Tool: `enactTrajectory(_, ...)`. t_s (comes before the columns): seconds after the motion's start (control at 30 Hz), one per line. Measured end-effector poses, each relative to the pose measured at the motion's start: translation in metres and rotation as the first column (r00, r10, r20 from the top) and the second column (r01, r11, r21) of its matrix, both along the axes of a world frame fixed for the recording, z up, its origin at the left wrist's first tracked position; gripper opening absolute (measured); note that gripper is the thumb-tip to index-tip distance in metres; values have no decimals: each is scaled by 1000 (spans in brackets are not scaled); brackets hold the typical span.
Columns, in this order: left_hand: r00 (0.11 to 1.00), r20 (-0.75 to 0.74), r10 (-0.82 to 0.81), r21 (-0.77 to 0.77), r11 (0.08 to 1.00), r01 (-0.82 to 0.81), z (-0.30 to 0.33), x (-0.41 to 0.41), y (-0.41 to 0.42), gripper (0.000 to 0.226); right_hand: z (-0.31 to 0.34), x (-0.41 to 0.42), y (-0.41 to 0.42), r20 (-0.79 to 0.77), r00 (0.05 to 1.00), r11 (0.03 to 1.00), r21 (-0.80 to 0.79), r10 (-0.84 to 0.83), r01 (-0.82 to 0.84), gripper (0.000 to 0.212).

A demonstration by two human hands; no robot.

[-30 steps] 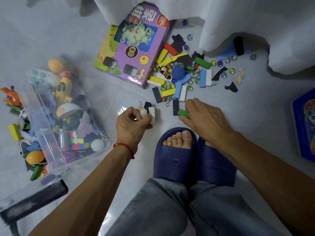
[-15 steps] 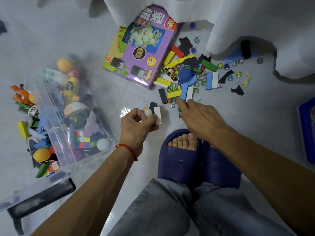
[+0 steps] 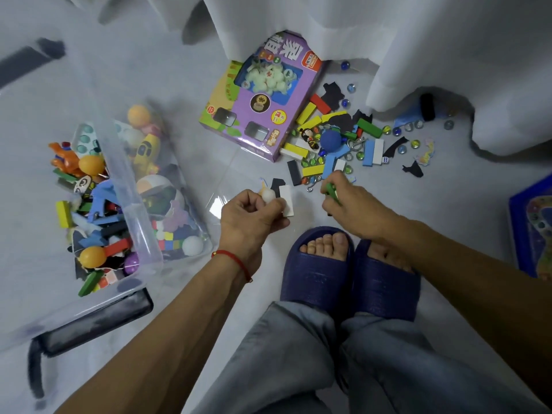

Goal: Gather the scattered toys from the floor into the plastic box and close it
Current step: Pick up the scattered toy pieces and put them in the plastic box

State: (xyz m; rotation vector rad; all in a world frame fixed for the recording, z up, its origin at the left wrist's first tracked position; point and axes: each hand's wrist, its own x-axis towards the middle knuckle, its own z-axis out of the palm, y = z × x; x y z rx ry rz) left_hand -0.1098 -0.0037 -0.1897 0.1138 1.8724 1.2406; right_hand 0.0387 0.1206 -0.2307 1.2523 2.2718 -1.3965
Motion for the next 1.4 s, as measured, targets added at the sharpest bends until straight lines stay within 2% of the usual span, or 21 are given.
enactTrajectory(0.03,1000,14,11,29,1000,-11,12,-1,-1,24,14,1,0,-39,994,986,-133,-103,97,15)
enactTrajectory(0.1,999,24,25,91,995,-27,39,-3,-7,30,49,-4,-1,-66,955,882,-406,-289,238,22)
enactTrajectory(0.17,999,18,47,164,985,-49,68,-10,-16,34,89,-13,1,-79,923,775,-573,-376,266,27)
enactTrajectory(0.27,994,-33,100,232,969,-90,110,-32,-41,36,155,-42,0,-124,936,712,-684,-329,159,27)
enactTrajectory(0.37,975,-100,197,249,954,-167,146,-68,-75,38,213,-94,-19,-159,945,683,-725,-285,84,26)
enactTrajectory(0.5,956,-122,267,152,957,-248,175,-126,-130,30,264,-177,-65,-192,963,661,-750,-190,-19,18)
enactTrajectory(0.57,961,-6,277,93,957,-275,182,-148,-153,15,275,-212,-83,-203,969,711,-702,-141,-44,27)
enactTrajectory(0.63,947,151,285,63,953,-296,193,-159,-166,28,282,-235,-92,-167,980,772,-636,-107,-24,47)
enactTrajectory(0.67,942,171,288,53,952,-301,199,-162,-169,35,286,-240,-92,-138,987,796,-605,-84,-17,55)
enactTrajectory(0.73,962,99,256,59,963,-263,207,-163,-170,38,293,-237,-85,-105,994,862,-506,-22,-34,53)
enactTrajectory(0.87,984,-121,130,165,980,-109,208,-145,-139,21,301,-189,-30,-31,998,968,-244,54,-59,34)
enactTrajectory(0.97,986,-166,-5,244,969,46,200,-116,-92,17,295,-126,21,53,999,999,-44,6,-4,26)
enactTrajectory(1.07,958,-198,-206,183,953,243,171,-80,-41,17,257,-53,63,159,985,983,181,-67,38,18)
enactTrajectory(1.13,889,-273,-367,64,915,397,139,-60,-9,23,214,-11,78,255,965,967,253,-56,-11,21)
enactTrajectory(1.23,668,-419,-615,-213,782,586,77,-38,29,32,141,29,78,401,916,964,243,-1,-105,27)
enactTrajectory(1.33,412,-517,-750,-424,643,638,18,-30,53,32,73,44,68,388,918,947,255,83,-194,49)
enactTrajectory(1.4,233,-594,-770,-501,581,641,-14,-32,66,38,39,40,68,325,933,903,335,156,-268,59)
